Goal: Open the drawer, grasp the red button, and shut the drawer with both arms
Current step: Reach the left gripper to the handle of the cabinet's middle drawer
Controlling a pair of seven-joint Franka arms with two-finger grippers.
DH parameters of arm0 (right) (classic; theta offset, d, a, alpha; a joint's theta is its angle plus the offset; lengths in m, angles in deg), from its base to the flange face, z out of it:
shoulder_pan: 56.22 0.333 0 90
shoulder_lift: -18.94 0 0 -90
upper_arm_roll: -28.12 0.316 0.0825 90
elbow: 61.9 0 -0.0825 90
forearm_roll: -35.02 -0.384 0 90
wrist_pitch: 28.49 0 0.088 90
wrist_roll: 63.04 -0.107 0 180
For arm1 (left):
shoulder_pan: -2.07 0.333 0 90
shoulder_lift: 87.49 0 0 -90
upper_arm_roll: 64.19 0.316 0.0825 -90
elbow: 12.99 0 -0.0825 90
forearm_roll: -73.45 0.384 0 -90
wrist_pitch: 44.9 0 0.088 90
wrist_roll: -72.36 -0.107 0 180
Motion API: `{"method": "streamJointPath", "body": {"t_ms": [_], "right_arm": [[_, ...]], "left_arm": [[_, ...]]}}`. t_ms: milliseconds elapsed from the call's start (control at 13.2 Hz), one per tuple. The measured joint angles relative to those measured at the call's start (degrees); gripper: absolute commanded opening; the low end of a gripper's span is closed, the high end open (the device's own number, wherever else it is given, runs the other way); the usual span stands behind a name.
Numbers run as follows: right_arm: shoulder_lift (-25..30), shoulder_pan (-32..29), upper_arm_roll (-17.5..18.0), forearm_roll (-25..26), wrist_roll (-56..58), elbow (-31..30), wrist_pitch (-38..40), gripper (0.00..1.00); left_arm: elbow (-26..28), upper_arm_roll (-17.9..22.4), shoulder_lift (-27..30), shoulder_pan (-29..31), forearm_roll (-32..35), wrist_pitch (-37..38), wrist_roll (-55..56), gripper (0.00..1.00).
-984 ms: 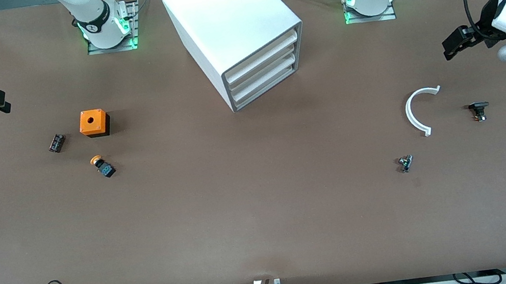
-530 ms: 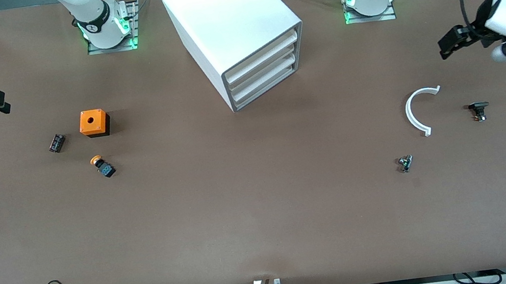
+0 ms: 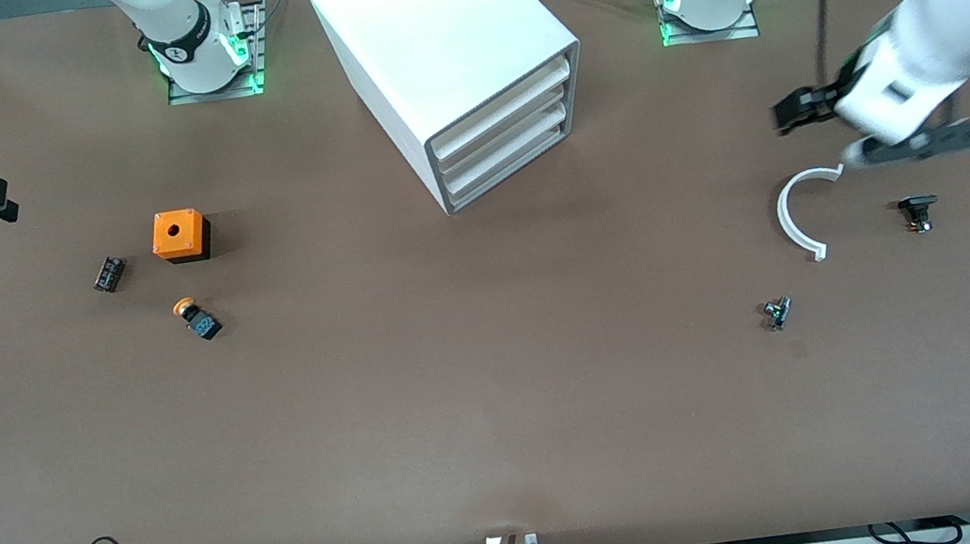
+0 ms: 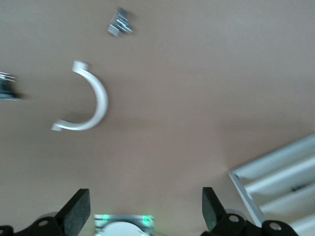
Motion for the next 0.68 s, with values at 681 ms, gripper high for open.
{"method": "streamJointPath", "body": {"t_ms": [681], "right_arm": [[-0.29,0.03,0.19,-0.01,0.0,-0.27,-0.86,1.0]], "left_arm": [[20.68,-3.31,-11.83,-0.19,-36.85,-17.48,-18.54,1.0]]}}
